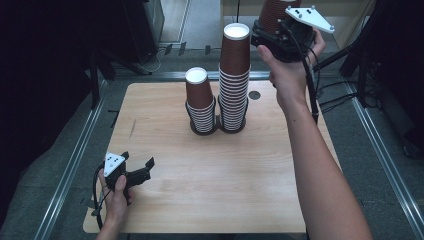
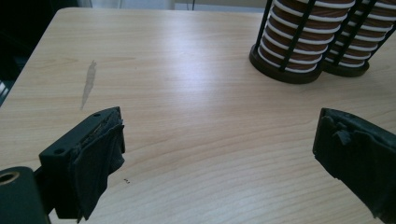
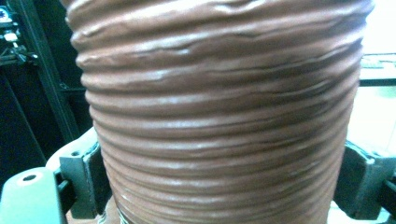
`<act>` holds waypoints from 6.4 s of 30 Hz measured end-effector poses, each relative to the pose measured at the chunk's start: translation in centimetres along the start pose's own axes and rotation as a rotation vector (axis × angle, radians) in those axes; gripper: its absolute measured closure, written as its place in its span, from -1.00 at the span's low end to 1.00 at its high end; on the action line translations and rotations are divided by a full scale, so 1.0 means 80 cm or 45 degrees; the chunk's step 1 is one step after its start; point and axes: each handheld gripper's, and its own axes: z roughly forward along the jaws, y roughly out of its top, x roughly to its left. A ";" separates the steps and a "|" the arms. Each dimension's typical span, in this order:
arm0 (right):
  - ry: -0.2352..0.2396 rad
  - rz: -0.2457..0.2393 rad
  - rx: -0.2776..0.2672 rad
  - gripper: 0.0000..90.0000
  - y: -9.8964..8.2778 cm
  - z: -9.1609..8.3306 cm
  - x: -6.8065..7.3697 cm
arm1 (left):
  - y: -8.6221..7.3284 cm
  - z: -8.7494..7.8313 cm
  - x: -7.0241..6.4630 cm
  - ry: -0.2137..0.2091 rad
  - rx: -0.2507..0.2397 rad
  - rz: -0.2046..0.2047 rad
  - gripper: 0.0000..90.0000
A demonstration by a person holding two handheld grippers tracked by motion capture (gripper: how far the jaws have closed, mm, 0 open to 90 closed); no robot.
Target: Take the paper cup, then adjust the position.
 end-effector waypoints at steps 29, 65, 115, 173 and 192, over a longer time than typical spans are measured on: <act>0.008 -0.092 0.073 -0.76 -0.107 -0.047 -0.028 | 0.046 0.034 -0.065 -0.113 -0.083 0.041 -0.95; 0.149 -0.742 0.124 -0.76 -0.262 -0.086 0.029 | 0.067 0.014 -0.110 -0.365 -0.108 0.138 -0.95; 0.363 -1.413 -0.078 -0.76 -0.326 -0.102 0.114 | 0.077 0.007 -0.145 -0.599 -0.096 0.210 -0.73; 0.468 -1.559 -0.179 -1.00 -0.336 -0.117 0.136 | 0.077 0.005 -0.123 -0.689 -0.156 0.121 -0.48; 0.432 -1.274 -0.117 -1.00 -0.322 -0.140 0.096 | 0.075 0.004 -0.114 -0.623 -0.195 0.092 -0.48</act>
